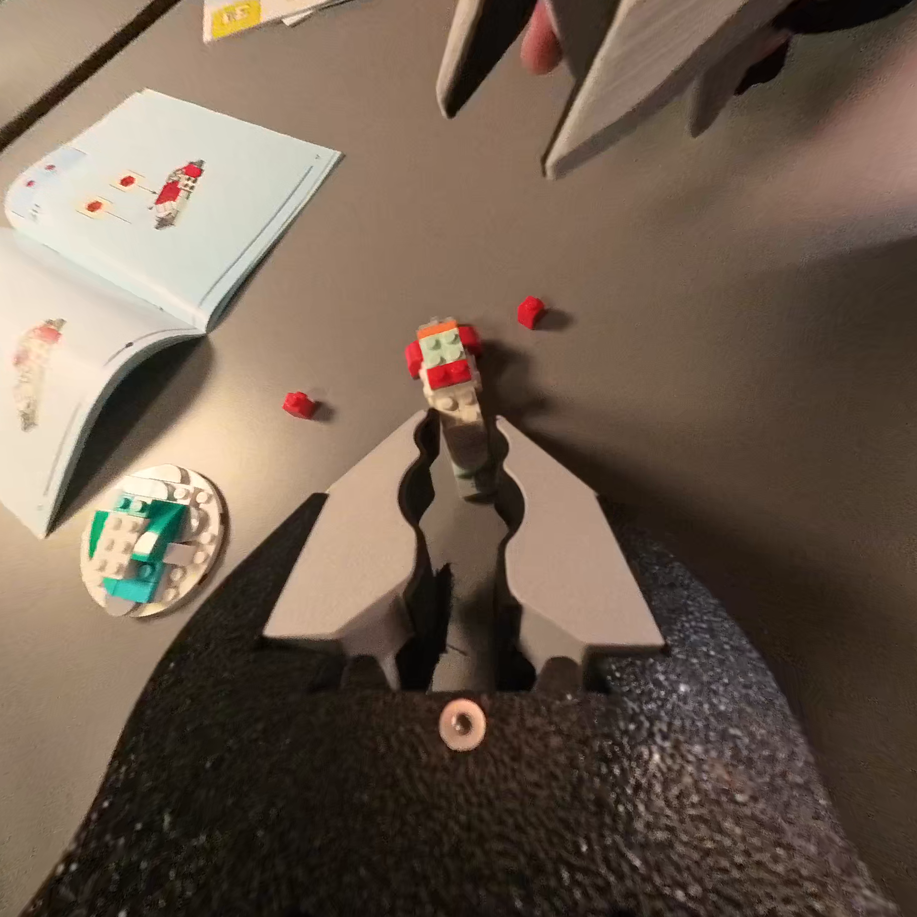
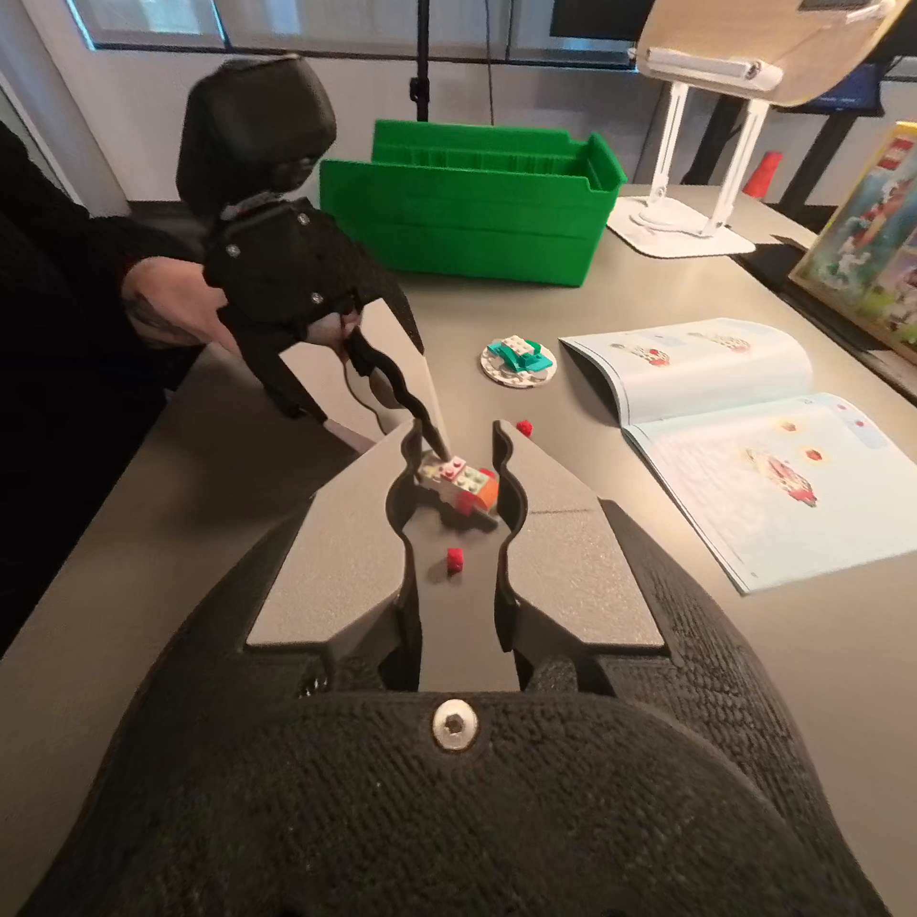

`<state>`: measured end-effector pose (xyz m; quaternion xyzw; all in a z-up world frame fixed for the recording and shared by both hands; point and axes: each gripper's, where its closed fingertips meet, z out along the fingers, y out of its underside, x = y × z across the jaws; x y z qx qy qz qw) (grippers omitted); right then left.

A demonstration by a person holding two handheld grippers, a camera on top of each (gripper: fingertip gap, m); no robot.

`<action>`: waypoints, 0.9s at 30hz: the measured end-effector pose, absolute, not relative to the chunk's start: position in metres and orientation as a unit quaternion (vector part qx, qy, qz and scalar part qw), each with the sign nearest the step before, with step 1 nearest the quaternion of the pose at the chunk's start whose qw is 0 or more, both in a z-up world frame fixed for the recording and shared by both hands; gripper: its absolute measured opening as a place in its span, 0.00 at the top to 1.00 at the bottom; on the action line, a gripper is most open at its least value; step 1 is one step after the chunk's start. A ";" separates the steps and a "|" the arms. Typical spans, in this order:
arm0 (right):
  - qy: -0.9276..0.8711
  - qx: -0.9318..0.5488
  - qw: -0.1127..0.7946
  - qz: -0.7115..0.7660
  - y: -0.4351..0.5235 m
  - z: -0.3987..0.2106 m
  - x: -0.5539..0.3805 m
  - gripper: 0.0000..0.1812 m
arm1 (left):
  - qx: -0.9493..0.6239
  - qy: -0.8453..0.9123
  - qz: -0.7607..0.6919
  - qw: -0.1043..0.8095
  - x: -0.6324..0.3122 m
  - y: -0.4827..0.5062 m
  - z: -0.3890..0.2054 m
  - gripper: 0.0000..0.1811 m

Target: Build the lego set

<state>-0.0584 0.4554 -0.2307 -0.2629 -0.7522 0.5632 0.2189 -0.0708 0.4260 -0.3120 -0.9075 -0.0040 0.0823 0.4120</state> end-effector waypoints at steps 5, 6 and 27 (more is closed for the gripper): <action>-0.792 -0.246 0.254 0.497 0.448 -0.250 -0.064 0.82 | -0.909 0.004 0.080 0.409 -0.076 0.425 -0.312 0.92; -0.803 -0.240 0.266 0.476 0.448 -0.255 -0.066 0.82 | -0.908 0.001 0.080 0.412 -0.078 0.425 -0.312 0.92; -0.809 -0.064 0.571 0.124 0.443 -0.282 -0.117 0.87 | -0.848 -0.087 -0.073 0.518 -0.100 0.419 -0.273 0.92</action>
